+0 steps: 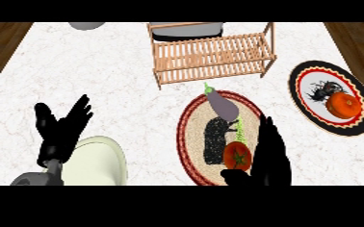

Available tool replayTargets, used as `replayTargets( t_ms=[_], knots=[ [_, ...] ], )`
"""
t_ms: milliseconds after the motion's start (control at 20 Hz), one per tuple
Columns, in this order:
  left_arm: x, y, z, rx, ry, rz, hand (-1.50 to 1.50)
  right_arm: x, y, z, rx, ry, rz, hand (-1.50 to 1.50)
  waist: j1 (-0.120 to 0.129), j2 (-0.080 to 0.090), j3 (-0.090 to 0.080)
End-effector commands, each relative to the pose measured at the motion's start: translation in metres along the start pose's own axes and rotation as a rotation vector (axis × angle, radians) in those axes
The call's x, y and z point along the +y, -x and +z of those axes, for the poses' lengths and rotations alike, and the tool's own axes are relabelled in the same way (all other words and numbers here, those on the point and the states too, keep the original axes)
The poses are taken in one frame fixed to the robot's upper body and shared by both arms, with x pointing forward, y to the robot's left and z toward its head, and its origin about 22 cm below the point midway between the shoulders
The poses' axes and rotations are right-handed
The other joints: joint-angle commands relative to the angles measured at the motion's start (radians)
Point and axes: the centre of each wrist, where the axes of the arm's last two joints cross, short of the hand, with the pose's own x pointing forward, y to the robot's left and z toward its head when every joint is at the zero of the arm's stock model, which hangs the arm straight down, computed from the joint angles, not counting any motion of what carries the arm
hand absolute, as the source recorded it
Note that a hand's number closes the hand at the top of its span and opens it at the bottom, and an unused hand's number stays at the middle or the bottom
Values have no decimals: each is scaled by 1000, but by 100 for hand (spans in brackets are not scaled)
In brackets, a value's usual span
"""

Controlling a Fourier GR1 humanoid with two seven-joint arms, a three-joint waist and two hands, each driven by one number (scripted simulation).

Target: Pick the tomato from the placemat and place it in the tiered shelf

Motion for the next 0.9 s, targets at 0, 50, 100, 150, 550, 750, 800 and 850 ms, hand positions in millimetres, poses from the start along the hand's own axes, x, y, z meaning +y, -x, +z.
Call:
replayTargets(
  t_ms=[0, 50, 100, 150, 550, 750, 800, 850],
  knots=[
    [12, 26, 4, 27, 20, 4, 0, 18, 19, -12, -4, 23, -19, -150, 0, 2, -5],
    [16, 7, -11, 20, 11, 4, 0, 6, -3, 6, -27, 36, -48, -150, -3, 2, -5],
    [5, 20, -11, 18, 15, 14, 0, 9, 23, 6, -22, 33, -50, -150, -5, 2, -5],
    [1, -2, -23, 27, 0, 7, 0, 22, 0, -5, -31, 18, -55, -150, -3, 3, -5],
    [-3, 13, -14, 20, 6, 8, 0, 32, 24, -49, -68, -3, -38, -150, 0, 3, -5],
    [1, 4, 0, 12, 26, 4, 0, 54, 17, -23, -181, -156, 219, 150, 10, 2, -5],
    [0, 10, 4, 33, 13, 4, 0, 42, 12, -30, -185, -159, 138, 150, 4, 2, -5],
    [-6, 1, -5, 14, 5, 9, 0, 66, 9, -21, -187, -151, 86, 150, 2, 2, -5]
  ],
)
